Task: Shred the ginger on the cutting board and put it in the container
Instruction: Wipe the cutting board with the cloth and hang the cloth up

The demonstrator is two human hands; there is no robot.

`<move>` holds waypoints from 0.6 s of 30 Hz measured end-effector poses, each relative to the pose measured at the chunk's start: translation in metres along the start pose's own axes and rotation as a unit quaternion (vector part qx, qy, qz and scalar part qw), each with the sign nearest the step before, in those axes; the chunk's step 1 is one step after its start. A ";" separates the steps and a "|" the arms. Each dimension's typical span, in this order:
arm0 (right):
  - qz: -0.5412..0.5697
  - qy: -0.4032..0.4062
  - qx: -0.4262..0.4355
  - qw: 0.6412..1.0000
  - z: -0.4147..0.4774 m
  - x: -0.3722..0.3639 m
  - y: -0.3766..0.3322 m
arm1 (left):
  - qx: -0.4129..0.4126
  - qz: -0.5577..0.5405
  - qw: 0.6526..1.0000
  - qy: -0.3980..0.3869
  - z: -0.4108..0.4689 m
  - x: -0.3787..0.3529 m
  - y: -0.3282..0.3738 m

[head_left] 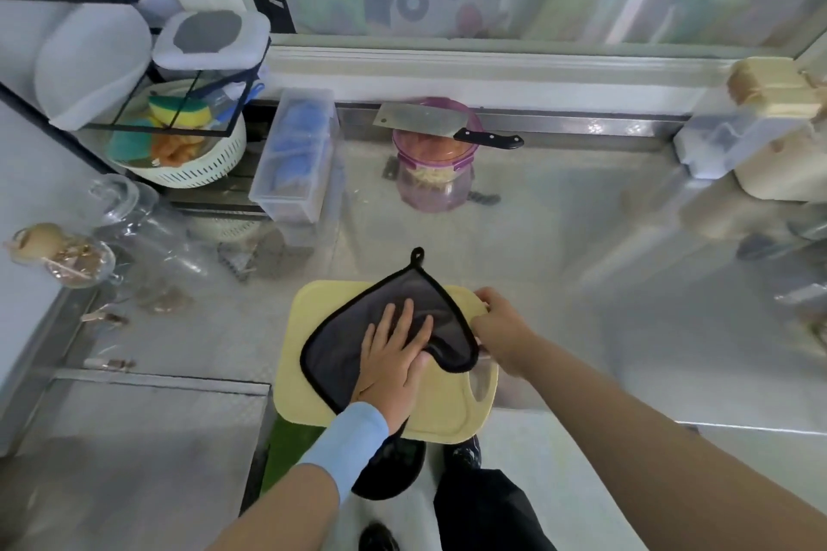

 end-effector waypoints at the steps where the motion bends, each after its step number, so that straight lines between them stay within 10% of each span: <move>1: 0.038 -0.007 0.005 0.999 -0.013 -0.003 -0.003 | -0.014 -0.012 1.000 0.009 -0.012 0.010 0.005; 10: 0.095 -0.043 0.072 0.992 -0.122 -0.038 -0.023 | -0.103 0.018 0.994 0.039 -0.091 0.044 0.001; 18: -0.025 -0.042 0.056 0.997 -0.177 -0.033 -0.032 | 0.222 -0.250 0.942 -0.037 -0.133 0.018 -0.112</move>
Point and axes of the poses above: each hand's wrist, its own z-axis towards the middle knuckle, its own x-axis out of the back of the hand, y = z × x, the point moved 4 cm from there along z, towards the middle knuckle, and after that the axes turned 13 degrees about x, right-handed, at the moved point
